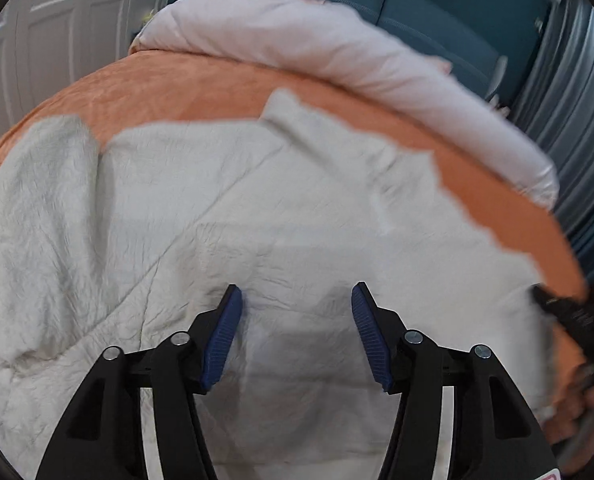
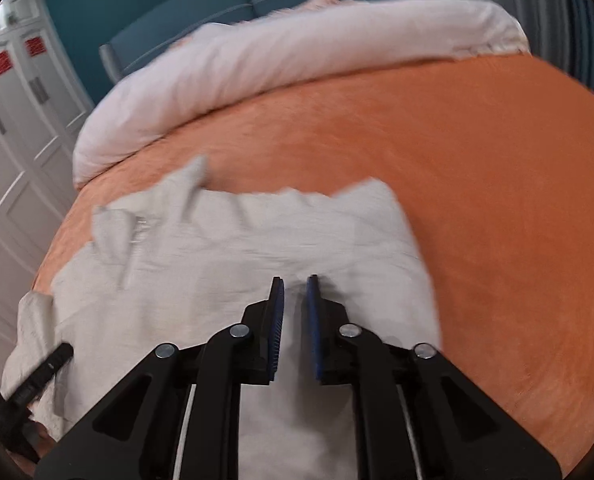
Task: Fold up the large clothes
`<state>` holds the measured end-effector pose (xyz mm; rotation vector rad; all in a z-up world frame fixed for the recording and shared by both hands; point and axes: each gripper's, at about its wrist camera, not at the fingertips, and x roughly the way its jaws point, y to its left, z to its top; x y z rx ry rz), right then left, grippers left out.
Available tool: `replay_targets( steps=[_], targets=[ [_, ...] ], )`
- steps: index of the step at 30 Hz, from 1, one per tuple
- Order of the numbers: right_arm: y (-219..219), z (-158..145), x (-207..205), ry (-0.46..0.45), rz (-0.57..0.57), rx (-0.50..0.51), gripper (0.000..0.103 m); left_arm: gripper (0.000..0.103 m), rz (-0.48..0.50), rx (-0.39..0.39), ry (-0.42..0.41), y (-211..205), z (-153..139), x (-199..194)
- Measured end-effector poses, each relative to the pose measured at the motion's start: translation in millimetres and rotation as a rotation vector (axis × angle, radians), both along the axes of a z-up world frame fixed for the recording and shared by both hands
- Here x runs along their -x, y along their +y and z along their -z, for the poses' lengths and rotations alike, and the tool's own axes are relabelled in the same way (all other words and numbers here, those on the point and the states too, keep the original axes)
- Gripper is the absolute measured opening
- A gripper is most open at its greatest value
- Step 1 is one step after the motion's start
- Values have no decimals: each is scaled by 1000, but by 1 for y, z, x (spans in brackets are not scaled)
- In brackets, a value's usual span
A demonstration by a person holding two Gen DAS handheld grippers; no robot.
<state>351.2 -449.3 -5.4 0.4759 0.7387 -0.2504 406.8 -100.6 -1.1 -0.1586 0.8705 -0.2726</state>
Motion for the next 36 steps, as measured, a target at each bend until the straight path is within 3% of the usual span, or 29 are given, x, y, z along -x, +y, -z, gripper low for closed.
replay_targets(
  steps=[3, 7, 11, 12, 14, 19, 22, 25, 28, 31, 34, 36],
  targets=[
    [-22, 25, 15, 13, 55, -19, 3, 57, -9, 13, -42, 10, 13, 15],
    [-41, 44, 26, -37, 89, -159, 0, 57, -17, -5, -62, 10, 17, 23],
    [-26, 28, 23, 11, 102, -53, 0, 57, -24, -21, -59, 8, 18, 18],
    [-21, 19, 28, 10, 99, -36, 5, 57, -30, -19, -57, 10, 19, 13],
    [-8, 3, 46, -19, 54, -61, 5, 57, -37, -4, -53, 15, 20, 15],
    [31, 30, 51, 144, -83, 121, 2, 57, -32, -10, -38, 18, 17, 21],
    [32, 12, 53, 182, -51, 97, 4, 57, -10, 17, -9, 36, -1, 37],
    [49, -15, 87, 102, -84, 50, 8, 67, -78, 112, -28, 95, -26, 64],
    [82, -22, 130, 64, -143, 56, 19, 79, -250, 146, -44, 184, -38, 84],
    [114, -15, 167, 69, -195, 72, 25, 79, -504, 140, 9, 298, -30, 89],
    [139, -8, 188, 82, -227, 91, 26, 79, -727, 236, 58, 385, -17, 95],
    [154, -1, 195, 91, -232, 107, 38, 79, -856, 315, 69, 436, -7, 98]
  ],
)
